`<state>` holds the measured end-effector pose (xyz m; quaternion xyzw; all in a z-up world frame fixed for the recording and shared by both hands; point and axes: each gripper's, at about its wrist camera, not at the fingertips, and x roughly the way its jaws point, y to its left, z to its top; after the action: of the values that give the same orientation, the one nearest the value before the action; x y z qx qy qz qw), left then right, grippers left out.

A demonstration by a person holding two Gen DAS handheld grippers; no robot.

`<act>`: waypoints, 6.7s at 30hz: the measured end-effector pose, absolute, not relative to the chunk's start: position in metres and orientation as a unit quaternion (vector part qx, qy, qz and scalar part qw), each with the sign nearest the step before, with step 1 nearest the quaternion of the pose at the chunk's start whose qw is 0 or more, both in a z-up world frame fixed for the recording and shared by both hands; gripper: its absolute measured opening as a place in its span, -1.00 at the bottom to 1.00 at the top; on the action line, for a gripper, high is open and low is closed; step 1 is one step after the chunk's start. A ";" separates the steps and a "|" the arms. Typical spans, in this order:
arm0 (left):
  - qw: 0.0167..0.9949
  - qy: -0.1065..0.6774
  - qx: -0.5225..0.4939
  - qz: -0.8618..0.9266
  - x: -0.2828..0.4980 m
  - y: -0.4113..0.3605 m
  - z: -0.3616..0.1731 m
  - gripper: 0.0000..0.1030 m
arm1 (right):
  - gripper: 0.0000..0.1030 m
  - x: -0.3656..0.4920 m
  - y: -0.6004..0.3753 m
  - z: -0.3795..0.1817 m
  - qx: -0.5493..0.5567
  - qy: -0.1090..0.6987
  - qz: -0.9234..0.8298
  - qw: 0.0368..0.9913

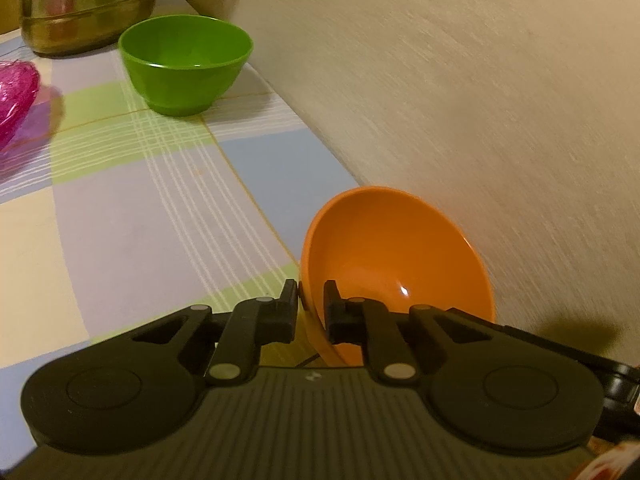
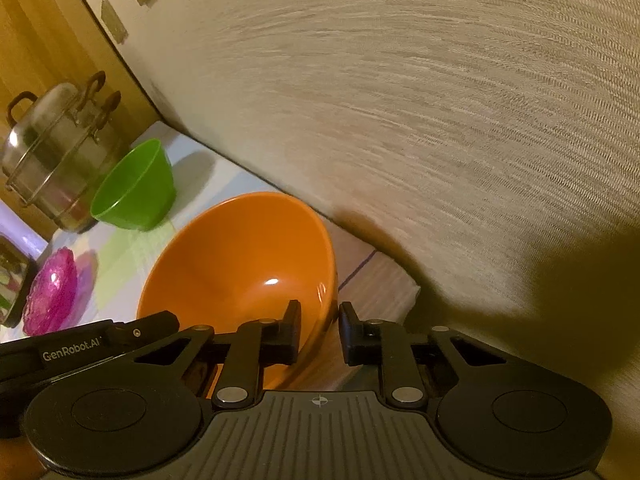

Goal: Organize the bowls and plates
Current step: 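Lift the orange bowl with both grippers and carry it to the green bowl by the kettle, then lower the orange bowl into the green bowl and open both grippers, then move both grippers to the other green bowl by the wall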

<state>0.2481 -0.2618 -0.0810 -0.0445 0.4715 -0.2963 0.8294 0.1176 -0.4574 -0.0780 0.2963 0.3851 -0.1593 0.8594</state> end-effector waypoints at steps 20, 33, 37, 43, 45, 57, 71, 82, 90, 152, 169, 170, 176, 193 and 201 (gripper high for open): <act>0.880 0.425 -0.112 -0.181 0.225 -0.098 -0.026 -0.78 | -0.62 0.146 -0.340 -0.023 0.239 0.379 -0.030 0.893; 0.899 0.399 -0.158 -0.085 0.195 0.020 -0.004 -0.78 | -0.62 0.170 -0.228 -0.004 0.191 0.390 0.078 0.897; 0.901 0.394 -0.170 -0.065 0.190 0.045 -0.002 -0.78 | -0.62 0.174 -0.201 -0.002 0.178 0.393 0.100 0.896; 0.902 0.390 -0.181 -0.046 0.187 0.072 -0.004 -0.78 | -0.62 0.179 -0.171 0.000 0.161 0.396 0.121 0.896; 0.902 0.390 -0.183 -0.043 0.187 0.079 -0.005 -0.78 | -0.62 0.182 -0.164 -0.001 0.157 0.397 0.126 0.895; 0.905 0.383 -0.187 -0.014 0.217 0.145 0.007 -0.78 | -0.62 0.223 -0.102 0.013 0.129 0.399 0.163 0.893; 0.904 0.375 -0.199 0.053 0.311 0.242 0.015 -0.78 | -0.62 0.346 -0.004 0.020 0.122 0.410 0.229 0.874; 0.902 0.384 -0.177 0.090 0.377 0.280 -0.004 -0.78 | -0.62 0.429 0.043 -0.010 0.130 0.441 0.261 0.849; 0.896 0.396 -0.174 0.104 0.397 0.290 -0.029 -0.78 | -0.62 0.451 0.063 -0.034 0.109 0.460 0.269 0.839; 0.924 0.345 -0.159 -0.041 0.213 0.019 0.030 0.49 | 0.35 0.202 -0.247 0.023 0.148 0.380 0.023 0.913; 0.918 0.367 -0.104 -0.107 0.204 -0.077 0.024 0.58 | 0.46 0.152 -0.337 0.016 0.173 0.379 -0.040 0.908; 0.917 0.369 -0.105 -0.107 0.205 -0.078 0.023 0.58 | 0.46 0.151 -0.340 0.015 0.174 0.379 -0.042 0.908; 0.915 0.372 -0.104 -0.116 0.207 -0.086 0.021 0.58 | 0.46 0.150 -0.354 0.013 0.186 0.380 -0.051 0.905; 0.910 0.382 -0.098 -0.131 0.218 -0.099 0.013 0.58 | 0.46 0.156 -0.364 0.007 0.204 0.385 -0.056 0.898; 0.907 0.386 -0.094 -0.141 0.230 -0.107 0.009 0.58 | 0.46 0.164 -0.370 0.002 0.209 0.391 -0.060 0.894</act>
<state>0.2298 -0.1065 0.0085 -0.0937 0.3865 -0.1406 0.9067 0.1636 -0.3699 0.0016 0.2093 0.3905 -0.0602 0.8945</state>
